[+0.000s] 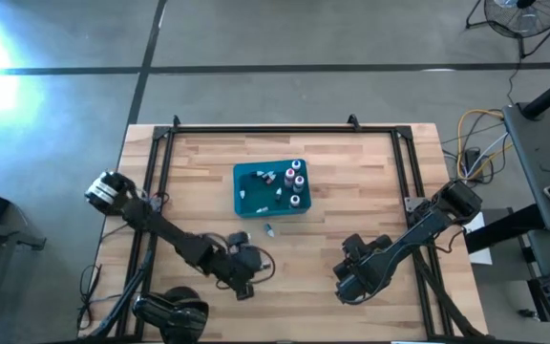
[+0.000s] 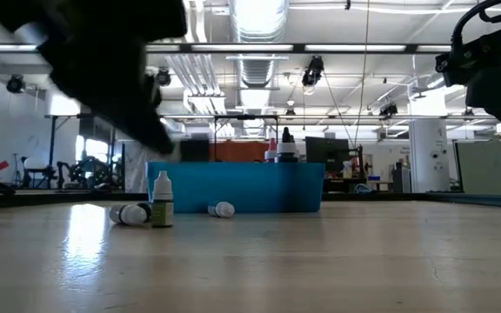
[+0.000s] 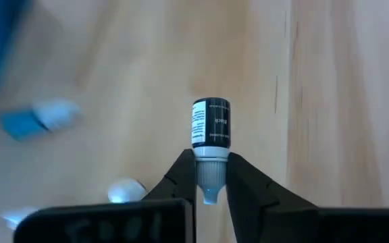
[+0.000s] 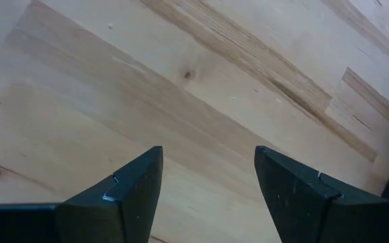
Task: Pick & Place food coloring
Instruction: Put the small black food coloring bottle into the blue bin, then put the small sky blue food coloring bottle into the blue bin
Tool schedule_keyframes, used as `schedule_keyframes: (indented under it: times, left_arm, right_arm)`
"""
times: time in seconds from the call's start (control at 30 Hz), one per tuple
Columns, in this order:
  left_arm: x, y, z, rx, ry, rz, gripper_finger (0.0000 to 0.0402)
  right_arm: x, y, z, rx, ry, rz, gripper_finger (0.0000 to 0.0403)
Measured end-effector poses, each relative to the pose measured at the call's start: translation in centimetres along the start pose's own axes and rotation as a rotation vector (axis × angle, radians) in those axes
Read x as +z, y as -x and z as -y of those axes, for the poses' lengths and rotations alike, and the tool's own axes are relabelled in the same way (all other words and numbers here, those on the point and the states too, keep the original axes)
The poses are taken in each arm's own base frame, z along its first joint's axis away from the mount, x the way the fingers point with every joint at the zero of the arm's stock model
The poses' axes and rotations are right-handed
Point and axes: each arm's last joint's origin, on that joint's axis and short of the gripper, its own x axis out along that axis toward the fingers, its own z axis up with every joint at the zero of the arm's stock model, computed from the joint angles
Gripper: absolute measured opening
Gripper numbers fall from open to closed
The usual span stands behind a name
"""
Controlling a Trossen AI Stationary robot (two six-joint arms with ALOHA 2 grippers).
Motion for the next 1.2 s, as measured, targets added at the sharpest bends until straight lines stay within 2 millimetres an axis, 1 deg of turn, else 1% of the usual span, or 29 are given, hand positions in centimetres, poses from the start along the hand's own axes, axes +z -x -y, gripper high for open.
schedule_keyframes:
  times: [0.07, 0.13, 0.23, 0.3, 0.37, 0.47, 0.53, 0.6, 0.73, 0.87, 0.97, 1.03, 1.13, 1.2]
  left_arm:
    - [1.4, 1.2, -0.8, 0.015, 0.005, 0.061, 0.0023]
    - [2.8, 2.5, -1.9, 0.084, 0.028, 0.147, 0.0027]
    - [4.9, 4.0, -4.9, 0.277, 0.106, 0.272, 0.0037]
    - [6.1, 4.5, -7.4, 0.370, 0.157, 0.299, 0.0046]
    - [7.0, 4.6, -10.2, 0.437, 0.218, 0.283, 0.0054]
    - [7.8, 4.3, -14.1, 0.426, 0.346, 0.214, 0.0065]
    - [8.2, 3.8, -16.1, 0.386, 0.412, 0.180, 0.0074]
    - [8.2, 3.6, -17.2, 0.380, 0.428, 0.156, 0.0085]
    - [8.1, 3.5, -17.8, 0.403, 0.395, 0.125, 0.0116]
    - [7.5, 3.9, -17.8, 0.408, 0.407, 0.073, 0.0139]
    - [7.1, 5.1, -16.3, 0.366, 0.376, 0.045, 0.0141]
    - [6.7, 6.2, -14.8, 0.344, 0.335, 0.047, 0.0142]
    - [5.4, 7.6, -13.3, 0.367, 0.263, 0.032, 0.0142]
    - [4.3, 8.5, -12.7, 0.385, 0.236, 0.028, 0.0142]
  right_arm:
    - [0.0, 0.0, 0.0, -0.001, 0.018, 0.000, 0.0228]
    - [0.0, 0.0, 0.0, 0.000, 0.035, 0.002, 0.0228]
    - [0.1, 0.0, 0.0, 0.003, 0.044, 0.011, 0.0228]
    - [0.2, 0.0, -0.1, 0.014, 0.049, 0.021, 0.0227]
    - [0.3, -0.1, -0.3, 0.028, 0.057, 0.020, 0.0226]
    - [0.4, -0.1, -0.7, 0.065, 0.080, 0.016, 0.0226]
    - [0.4, -0.1, -1.2, 0.116, 0.099, 0.012, 0.0226]
    - [0.4, 0.0, -1.7, 0.167, 0.117, 0.011, 0.0226]
    - [0.7, 0.1, -2.7, 0.260, 0.115, 0.019, 0.0226]
    - [1.8, 0.1, -3.6, 0.336, 0.106, 0.078, 0.0226]
    - [3.4, 0.2, -4.7, 0.430, 0.120, 0.134, 0.0226]
    - [4.9, 0.2, -5.6, 0.505, 0.124, 0.161, 0.0226]
    - [7.6, -0.1, -6.6, 0.604, 0.039, 0.169, 0.0226]
    - [9.4, -0.3, -6.7, 0.630, -0.028, 0.180, 0.0226]
